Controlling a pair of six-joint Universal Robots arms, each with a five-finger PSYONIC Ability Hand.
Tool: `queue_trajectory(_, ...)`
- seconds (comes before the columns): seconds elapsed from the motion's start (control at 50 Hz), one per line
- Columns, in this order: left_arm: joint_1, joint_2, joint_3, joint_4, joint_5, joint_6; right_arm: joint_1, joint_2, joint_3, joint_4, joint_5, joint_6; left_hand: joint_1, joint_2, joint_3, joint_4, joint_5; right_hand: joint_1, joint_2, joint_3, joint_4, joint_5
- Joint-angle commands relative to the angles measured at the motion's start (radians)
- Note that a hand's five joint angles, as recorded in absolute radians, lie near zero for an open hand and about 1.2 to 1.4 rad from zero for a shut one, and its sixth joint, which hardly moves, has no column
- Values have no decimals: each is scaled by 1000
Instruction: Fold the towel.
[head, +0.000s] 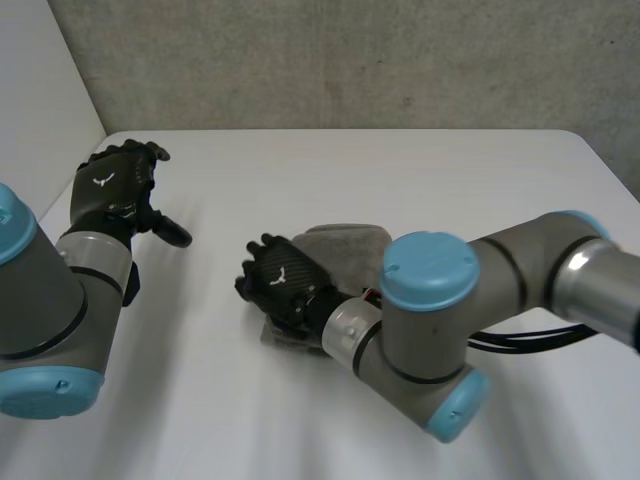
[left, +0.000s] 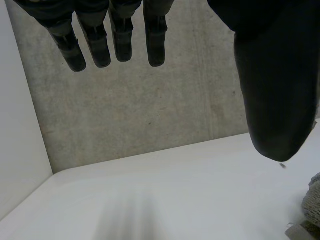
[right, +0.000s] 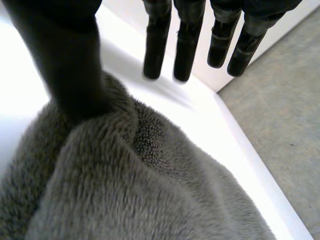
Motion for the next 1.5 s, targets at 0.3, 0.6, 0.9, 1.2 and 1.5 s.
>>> queue_trajectory(0.3,-95,-113,135,0,166,1,-409,-484,435,79,13,378,-78,-32,-48,-54,-19,-408,-408,-46,-76,-434)
queue_trajectory(0.6,-191,-347,231,-47,286,16,-411,-244,299,88,37,674,-78,-32,-48,-54,-19,-408,-408,-46,-76,-434)
queue_trajectory(0.9,-182,-389,211,-41,278,21,-263,-27,124,88,132,697,-78,-32,-48,-54,-19,-408,-408,-46,-76,-434)
queue_trajectory(1.2,-177,-443,216,-47,251,141,-244,-16,110,91,155,686,-78,-32,-48,-54,-19,-408,-408,-46,-76,-434)
queue_trajectory(1.5,-164,-144,252,-128,186,119,-310,-374,131,94,270,677,-107,-61,-48,-54,-49,-408,-408,-46,-76,-434)
